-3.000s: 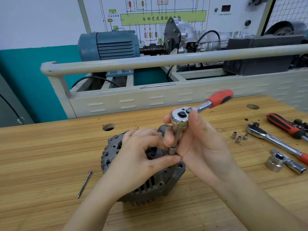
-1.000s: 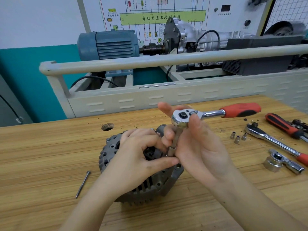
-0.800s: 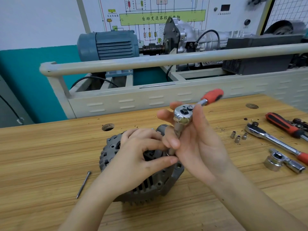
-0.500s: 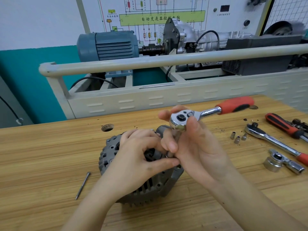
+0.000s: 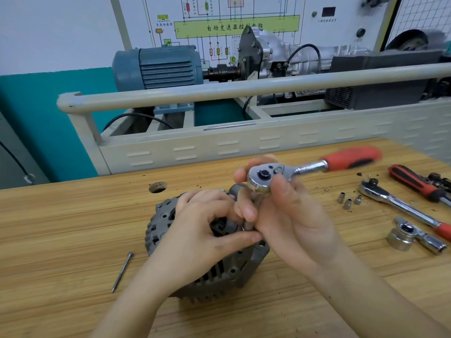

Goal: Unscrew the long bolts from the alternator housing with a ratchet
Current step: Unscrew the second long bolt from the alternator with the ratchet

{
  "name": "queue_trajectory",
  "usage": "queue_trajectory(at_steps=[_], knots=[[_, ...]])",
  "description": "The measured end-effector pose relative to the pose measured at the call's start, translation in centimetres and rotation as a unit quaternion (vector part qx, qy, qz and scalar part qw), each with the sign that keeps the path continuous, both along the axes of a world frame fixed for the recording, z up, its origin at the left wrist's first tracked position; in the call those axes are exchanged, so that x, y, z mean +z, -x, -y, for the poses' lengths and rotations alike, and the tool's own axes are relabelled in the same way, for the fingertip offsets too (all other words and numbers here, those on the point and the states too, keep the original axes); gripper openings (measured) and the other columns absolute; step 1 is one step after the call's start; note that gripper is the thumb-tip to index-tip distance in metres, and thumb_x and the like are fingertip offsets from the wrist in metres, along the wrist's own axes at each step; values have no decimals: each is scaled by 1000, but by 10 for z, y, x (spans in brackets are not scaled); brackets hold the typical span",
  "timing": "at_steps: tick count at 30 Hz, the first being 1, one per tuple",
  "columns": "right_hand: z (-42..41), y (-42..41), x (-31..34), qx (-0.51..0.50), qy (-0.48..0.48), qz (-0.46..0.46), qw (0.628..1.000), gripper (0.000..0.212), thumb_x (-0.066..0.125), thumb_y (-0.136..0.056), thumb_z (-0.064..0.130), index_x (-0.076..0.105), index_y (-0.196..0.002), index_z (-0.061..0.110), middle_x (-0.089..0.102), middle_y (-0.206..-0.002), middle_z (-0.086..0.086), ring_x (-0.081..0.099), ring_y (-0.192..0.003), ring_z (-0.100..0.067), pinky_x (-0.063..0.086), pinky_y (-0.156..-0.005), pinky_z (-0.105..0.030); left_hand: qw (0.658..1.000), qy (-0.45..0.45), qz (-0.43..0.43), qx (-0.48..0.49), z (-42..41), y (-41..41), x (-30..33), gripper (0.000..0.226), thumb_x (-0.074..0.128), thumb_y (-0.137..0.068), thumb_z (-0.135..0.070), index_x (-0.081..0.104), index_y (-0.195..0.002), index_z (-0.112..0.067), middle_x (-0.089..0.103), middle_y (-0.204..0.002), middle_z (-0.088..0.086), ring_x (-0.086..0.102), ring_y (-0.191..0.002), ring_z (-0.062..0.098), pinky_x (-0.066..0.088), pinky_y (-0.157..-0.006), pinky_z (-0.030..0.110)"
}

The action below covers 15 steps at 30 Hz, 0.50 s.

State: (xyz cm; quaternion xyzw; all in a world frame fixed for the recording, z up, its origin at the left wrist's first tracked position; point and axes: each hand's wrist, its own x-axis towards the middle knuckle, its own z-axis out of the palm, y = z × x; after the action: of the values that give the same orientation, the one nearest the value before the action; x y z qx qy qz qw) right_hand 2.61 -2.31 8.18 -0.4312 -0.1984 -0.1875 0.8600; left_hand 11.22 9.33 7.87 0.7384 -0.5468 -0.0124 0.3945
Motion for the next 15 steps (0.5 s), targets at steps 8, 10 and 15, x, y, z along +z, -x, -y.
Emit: queue_trajectory(at_steps=[8,10,15], knots=[[-1,0,2,-8,-11,-8,1000,26,71,-72,37,68,-89,17,67,-82,-2,59,-59,-11,50,-65,-23,1000,2,-3,-2,1,1,1,36,53,-61,-62,67,-75,-32,62,-93,-17,47,-105,-3,19,-106,36],[0,-1,1,-6,-20,-20,1000,31,69,-73,41,68,-92,16,67,-80,-3,60,-59,-12,50,-66,-24,1000,3,-1,-11,1,0,2,33,53,-64,-61,67,-79,-35,62,-97,-17,47,-107,-1,23,-104,42],[-1,-1,2,-17,-9,-24,1000,31,73,-68,40,68,-87,16,66,-80,-1,60,-61,-10,50,-62,-23,1000,5,-1,-9,1,1,2,34,54,-63,-60,66,-71,-29,61,-86,-17,50,-99,1,27,-102,45]])
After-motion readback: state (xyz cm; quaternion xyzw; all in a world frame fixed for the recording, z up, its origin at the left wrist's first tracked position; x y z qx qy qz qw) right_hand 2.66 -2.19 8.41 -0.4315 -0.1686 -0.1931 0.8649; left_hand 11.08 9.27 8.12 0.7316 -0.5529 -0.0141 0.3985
